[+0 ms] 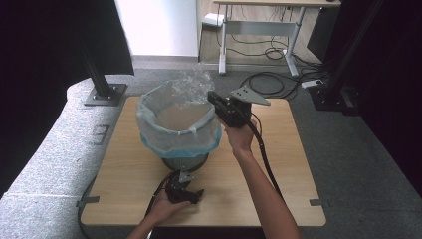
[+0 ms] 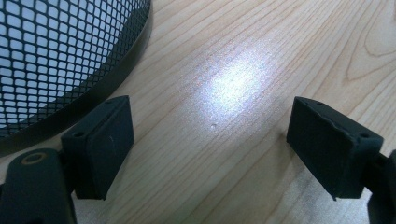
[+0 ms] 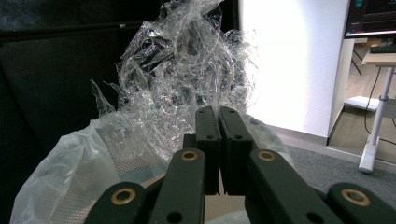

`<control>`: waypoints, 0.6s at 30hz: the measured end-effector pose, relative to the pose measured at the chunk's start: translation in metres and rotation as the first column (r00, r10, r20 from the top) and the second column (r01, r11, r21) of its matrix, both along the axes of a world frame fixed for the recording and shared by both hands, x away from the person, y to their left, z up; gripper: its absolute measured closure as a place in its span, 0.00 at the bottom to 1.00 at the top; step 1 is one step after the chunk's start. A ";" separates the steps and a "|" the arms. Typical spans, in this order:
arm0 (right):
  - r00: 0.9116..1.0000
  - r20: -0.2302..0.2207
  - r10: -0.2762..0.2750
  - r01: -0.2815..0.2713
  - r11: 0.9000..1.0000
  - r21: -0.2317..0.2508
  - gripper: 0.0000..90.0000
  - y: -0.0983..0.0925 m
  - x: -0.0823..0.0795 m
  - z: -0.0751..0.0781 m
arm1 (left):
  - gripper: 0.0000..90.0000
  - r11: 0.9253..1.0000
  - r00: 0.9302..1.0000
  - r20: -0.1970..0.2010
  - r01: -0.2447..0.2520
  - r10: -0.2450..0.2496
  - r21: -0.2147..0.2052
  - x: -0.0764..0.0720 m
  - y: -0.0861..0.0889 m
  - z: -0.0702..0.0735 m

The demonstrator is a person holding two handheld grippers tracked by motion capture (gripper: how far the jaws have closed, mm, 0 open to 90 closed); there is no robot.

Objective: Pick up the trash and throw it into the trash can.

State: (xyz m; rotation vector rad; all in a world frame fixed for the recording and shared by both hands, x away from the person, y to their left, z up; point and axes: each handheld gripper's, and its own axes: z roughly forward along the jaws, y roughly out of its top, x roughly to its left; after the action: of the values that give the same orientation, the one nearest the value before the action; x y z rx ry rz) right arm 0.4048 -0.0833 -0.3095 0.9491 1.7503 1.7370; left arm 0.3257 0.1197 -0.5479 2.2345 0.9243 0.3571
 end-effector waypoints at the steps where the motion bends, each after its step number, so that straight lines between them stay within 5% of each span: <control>1: 1.000 -0.002 0.006 -0.006 1.000 -0.003 0.96 0.002 0.001 0.000 | 0.17 1.000 1.000 0.000 0.001 -0.001 0.000 0.000 0.000 0.000; 8: 0.999 0.000 0.035 -0.035 0.998 -0.055 0.96 0.024 0.003 -0.001 | 0.16 1.000 1.000 0.001 0.000 0.000 -0.001 0.000 0.000 0.000; 18: 0.998 0.001 0.061 -0.061 0.996 -0.066 0.96 0.041 0.006 0.000 | 0.16 1.000 1.000 0.001 0.000 0.000 0.000 0.000 0.000 0.000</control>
State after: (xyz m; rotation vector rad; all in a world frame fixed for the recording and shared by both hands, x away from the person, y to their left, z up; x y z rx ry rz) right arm 0.4105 -0.0426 -0.3095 0.8736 1.8411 1.7064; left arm 0.3257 0.1197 -0.5480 2.2342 0.9236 0.3575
